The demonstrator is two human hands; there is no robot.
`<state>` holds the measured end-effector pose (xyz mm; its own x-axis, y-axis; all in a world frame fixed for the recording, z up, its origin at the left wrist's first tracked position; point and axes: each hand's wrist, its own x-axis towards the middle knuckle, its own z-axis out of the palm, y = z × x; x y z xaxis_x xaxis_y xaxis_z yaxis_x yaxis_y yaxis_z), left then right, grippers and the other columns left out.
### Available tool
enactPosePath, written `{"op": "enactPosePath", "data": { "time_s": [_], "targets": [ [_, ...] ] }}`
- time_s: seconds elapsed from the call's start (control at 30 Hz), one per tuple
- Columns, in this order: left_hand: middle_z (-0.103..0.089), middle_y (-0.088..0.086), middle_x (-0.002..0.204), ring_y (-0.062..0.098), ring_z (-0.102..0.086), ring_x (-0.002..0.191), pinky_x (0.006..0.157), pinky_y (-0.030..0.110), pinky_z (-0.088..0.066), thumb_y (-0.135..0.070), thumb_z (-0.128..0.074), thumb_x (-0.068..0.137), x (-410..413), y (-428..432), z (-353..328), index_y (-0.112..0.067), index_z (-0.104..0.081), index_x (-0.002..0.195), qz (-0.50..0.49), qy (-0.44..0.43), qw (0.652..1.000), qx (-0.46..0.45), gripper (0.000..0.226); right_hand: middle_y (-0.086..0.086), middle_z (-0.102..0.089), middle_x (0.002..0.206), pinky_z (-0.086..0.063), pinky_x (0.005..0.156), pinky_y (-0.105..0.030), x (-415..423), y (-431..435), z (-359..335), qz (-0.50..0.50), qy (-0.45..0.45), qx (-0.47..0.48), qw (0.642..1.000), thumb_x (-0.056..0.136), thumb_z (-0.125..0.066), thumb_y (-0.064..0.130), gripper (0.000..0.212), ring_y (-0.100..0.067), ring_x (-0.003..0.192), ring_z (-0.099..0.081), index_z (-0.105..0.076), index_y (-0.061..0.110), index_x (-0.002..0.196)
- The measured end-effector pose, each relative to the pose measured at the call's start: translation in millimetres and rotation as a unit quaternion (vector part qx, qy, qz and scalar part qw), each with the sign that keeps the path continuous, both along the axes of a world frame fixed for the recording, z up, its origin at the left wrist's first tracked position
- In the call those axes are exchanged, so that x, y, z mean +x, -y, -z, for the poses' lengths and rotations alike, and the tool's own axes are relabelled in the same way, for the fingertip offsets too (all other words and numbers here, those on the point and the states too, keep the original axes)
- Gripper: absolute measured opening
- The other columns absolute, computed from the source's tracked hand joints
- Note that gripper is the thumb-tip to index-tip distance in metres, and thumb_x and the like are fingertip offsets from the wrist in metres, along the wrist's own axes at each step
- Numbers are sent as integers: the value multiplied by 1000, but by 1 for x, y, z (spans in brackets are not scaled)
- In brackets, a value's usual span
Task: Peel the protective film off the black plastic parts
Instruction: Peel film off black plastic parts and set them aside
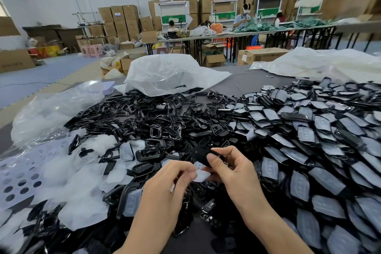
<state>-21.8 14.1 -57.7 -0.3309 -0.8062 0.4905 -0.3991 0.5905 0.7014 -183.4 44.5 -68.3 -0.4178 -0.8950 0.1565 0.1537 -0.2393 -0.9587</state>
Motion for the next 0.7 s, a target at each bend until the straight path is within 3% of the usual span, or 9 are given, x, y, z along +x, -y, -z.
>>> {"op": "enactPosePath", "data": {
  "time_s": [0.13, 0.2, 0.27, 0.37, 0.53, 0.7],
  "targets": [
    [-70, -28, 90, -5, -65, 89, 75, 6, -44, -20, -71, 90, -2, 3, 2, -52, -63, 98, -13, -70, 995, 74, 34, -6, -70, 84, -59, 70, -31, 6, -1, -3, -64, 80, 11, 995, 76, -79, 28, 9, -20, 78, -71, -75, 28, 84],
    [-70, -26, 87, -4, -65, 87, 73, 6, -44, -20, -71, 89, 0, 3, 2, -51, -65, 93, -15, -84, 993, 83, 32, -1, -68, 80, -60, 71, -32, 7, -1, -5, -76, 95, 13, 992, 72, -79, 31, 13, -18, 77, -70, -75, 28, 84],
    [-71, -24, 86, -2, -65, 84, 71, 5, -43, -23, -73, 88, 3, 2, -1, -47, -69, 88, -13, -92, 992, 86, 24, 3, -67, 75, -60, 69, -30, 6, -1, -5, -68, 84, 17, 994, 80, -78, 25, 5, -15, 75, -70, -75, 27, 83],
    [-71, -18, 92, 0, -64, 84, 72, 6, -42, -23, -73, 87, 3, 1, -6, -42, -72, 87, 19, -88, 991, 95, 19, 5, -68, 71, -60, 67, -26, 5, -1, -5, -58, 78, 19, 995, 88, -74, 14, 12, -13, 72, -71, -76, 25, 83],
    [-55, -20, 119, -1, -60, 110, 82, 10, -46, -19, -71, 88, 2, 4, -4, -41, -72, 86, -8, -119, 991, 68, 23, -8, -75, 90, -60, 68, -25, 11, -5, -8, -96, 58, 27, 993, 81, -79, 20, 8, -22, 81, -75, -75, 18, 88],
    [-69, -13, 103, 10, -66, 99, 76, 20, -52, -17, -67, 92, 2, 4, 0, -37, -67, 90, -12, -142, 988, 61, 20, -10, -76, 89, -59, 69, -23, 15, -7, -10, -103, 20, 23, 994, 86, -77, 14, 10, -19, 79, -75, -73, 11, 95]
  ]
}}
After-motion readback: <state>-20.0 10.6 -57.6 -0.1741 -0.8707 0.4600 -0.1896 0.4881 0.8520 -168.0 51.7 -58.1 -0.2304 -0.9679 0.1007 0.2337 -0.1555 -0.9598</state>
